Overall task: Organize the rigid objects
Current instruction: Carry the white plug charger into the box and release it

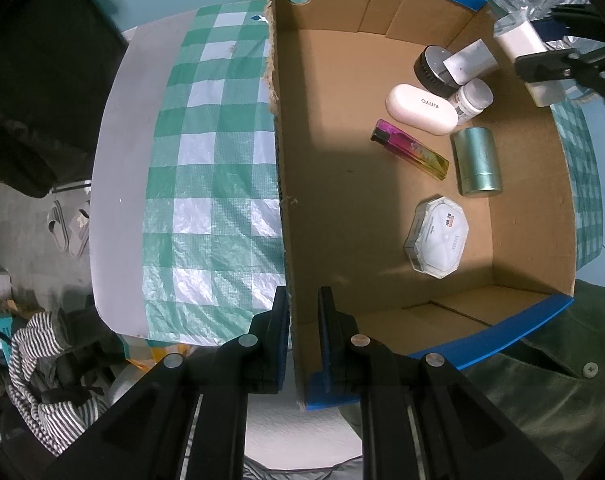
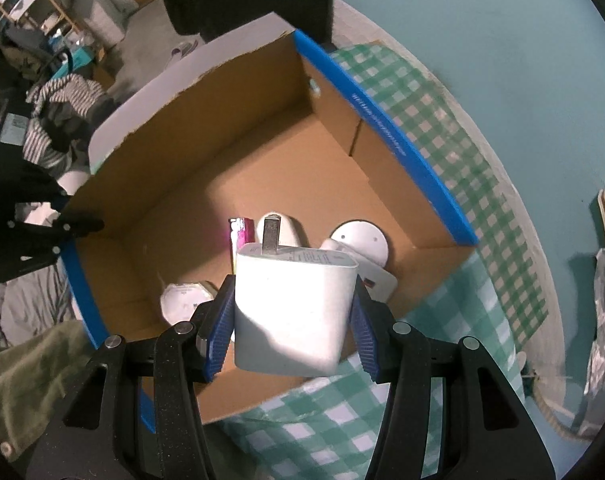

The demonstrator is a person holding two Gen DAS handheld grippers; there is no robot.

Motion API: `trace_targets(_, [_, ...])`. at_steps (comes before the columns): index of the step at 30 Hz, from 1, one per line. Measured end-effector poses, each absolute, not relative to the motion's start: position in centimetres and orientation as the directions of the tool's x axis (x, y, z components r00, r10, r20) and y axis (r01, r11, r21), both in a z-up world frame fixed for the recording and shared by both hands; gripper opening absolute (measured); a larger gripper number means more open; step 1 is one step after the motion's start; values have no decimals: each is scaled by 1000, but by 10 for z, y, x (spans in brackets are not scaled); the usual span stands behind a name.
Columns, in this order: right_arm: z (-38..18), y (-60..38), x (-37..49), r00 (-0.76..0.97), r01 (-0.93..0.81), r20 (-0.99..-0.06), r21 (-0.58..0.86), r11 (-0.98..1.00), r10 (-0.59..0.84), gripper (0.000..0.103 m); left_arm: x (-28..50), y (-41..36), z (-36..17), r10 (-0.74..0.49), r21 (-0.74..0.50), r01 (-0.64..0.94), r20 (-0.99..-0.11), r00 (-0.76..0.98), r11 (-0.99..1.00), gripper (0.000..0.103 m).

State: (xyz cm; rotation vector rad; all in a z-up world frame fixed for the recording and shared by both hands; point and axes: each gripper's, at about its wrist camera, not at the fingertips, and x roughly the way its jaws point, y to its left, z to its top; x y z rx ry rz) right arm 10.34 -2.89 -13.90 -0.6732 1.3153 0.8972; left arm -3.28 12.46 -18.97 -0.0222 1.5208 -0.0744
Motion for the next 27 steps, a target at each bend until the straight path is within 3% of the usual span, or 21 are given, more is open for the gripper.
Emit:
trace_targets(9, [-163,-23,108,-11,-849,-991,80,522,134,55,-33,123,-190,-60,-58,38,-997,47,998,13])
trace_targets(23, [-136,-46,116,47,-793,-981,78,604,189,55,-28,123,-183,-49,-46,43,-997,63,998,13])
trace_targets(27, [-119,-64,118,90,-742,-971,83,666,222,59,-24,124,-174,-28,-25,40,-996,83,999,13])
